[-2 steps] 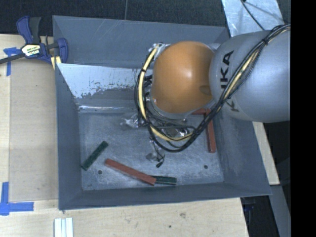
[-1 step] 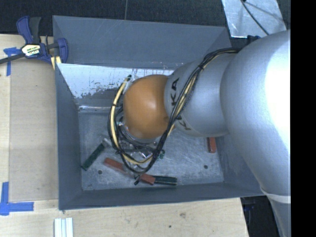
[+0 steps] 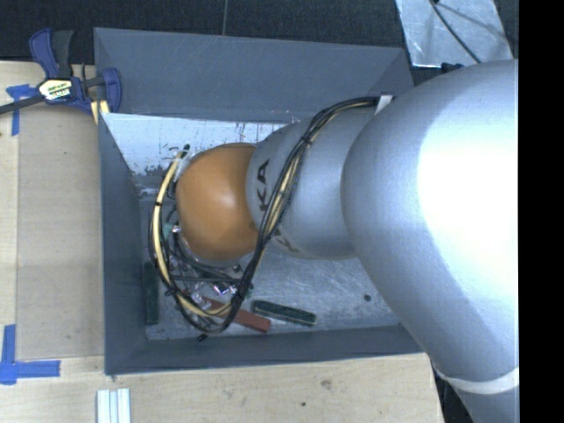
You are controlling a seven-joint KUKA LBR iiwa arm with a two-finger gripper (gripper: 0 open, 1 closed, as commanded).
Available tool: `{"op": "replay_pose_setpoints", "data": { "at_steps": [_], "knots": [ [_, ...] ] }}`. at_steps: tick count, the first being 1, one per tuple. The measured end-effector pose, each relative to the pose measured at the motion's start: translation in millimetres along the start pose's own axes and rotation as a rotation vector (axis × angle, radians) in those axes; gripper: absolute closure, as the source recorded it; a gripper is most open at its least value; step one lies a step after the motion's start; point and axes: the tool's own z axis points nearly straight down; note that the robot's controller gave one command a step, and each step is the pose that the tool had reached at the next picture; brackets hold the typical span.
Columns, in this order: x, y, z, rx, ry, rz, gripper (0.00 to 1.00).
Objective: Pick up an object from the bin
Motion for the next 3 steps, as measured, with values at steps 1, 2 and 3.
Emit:
{"op": "replay_pose_setpoints", "data": {
  "at_steps": [1,2,3],
  "knots": [
    [27.4,-55.3,1.3,0.003,0.009,0.119,0.00],
    [25.9,-53.2,0.6,0.002,0.006,0.115,1.00],
    [-0.6,-46.2,-163.5,0.003,-0.002,-0.233,1.00]
  ]
}}
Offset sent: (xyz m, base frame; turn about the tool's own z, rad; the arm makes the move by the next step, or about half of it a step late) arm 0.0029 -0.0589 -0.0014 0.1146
